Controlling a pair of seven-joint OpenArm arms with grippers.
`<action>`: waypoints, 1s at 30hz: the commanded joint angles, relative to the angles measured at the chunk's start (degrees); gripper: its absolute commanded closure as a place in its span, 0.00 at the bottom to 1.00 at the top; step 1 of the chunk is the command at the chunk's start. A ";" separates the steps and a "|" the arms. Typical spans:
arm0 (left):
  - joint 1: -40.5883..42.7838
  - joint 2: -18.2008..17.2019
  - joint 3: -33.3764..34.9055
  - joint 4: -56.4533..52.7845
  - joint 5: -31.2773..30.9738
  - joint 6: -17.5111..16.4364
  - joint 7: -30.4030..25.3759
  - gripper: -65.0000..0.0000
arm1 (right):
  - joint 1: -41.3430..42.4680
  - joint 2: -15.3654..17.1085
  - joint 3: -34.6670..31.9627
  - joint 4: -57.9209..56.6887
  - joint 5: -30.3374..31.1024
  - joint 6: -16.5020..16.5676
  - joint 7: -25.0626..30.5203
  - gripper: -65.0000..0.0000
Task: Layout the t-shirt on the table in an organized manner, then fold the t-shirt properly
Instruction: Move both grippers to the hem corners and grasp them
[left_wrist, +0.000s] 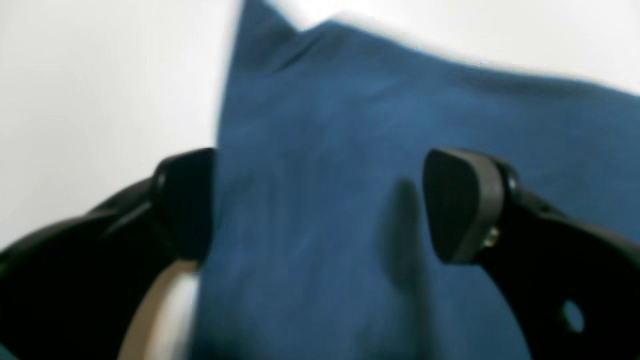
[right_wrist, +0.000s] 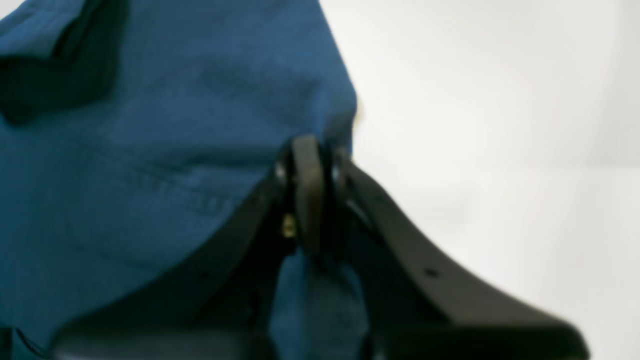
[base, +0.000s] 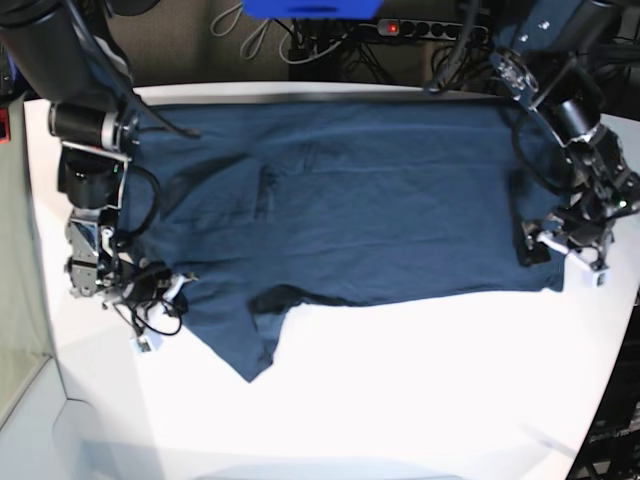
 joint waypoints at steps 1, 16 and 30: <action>-1.70 -0.98 -0.01 0.30 0.01 -0.32 -1.65 0.05 | -0.05 -0.17 -0.35 -0.33 -2.41 0.62 -4.21 1.00; -4.42 -1.33 0.25 -8.58 1.94 -0.32 -6.49 0.12 | 0.57 -0.08 -0.08 -0.06 -2.32 0.62 -4.30 1.00; -6.80 -0.71 -0.10 -6.47 1.68 -0.32 -1.83 0.93 | -0.48 0.18 0.97 10.84 -2.32 0.62 -9.93 1.00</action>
